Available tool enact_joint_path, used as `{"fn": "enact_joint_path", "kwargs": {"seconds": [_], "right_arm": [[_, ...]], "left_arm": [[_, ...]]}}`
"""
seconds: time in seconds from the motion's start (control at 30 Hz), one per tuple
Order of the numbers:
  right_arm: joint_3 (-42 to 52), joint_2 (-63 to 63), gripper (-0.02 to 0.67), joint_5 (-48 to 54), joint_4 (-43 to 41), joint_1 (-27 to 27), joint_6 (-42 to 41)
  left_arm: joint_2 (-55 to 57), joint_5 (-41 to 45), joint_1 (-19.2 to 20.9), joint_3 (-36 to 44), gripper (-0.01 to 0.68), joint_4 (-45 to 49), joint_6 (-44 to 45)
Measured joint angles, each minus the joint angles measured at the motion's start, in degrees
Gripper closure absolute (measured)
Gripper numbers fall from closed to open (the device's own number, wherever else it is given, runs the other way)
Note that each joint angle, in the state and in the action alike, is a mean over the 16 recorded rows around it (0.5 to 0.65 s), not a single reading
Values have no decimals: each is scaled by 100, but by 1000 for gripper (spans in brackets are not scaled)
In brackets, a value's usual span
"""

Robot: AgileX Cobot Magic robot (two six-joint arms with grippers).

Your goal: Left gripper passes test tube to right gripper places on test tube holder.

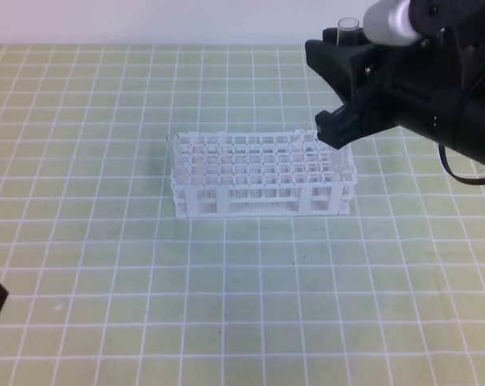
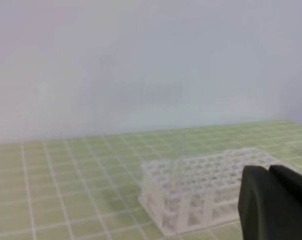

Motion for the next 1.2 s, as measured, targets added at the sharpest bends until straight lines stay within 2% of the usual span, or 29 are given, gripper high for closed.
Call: {"fn": "enact_joint_path", "kwargs": {"seconds": [0.43, 1.2], "right_arm": [[3, 0, 564, 26, 0, 0, 0], [3, 0, 564, 133, -109, 0, 174]], "left_arm": [[-354, 698, -6, 0, 672, 86, -287], [-373, 725, -9, 4, 672, 88, -297]]}}
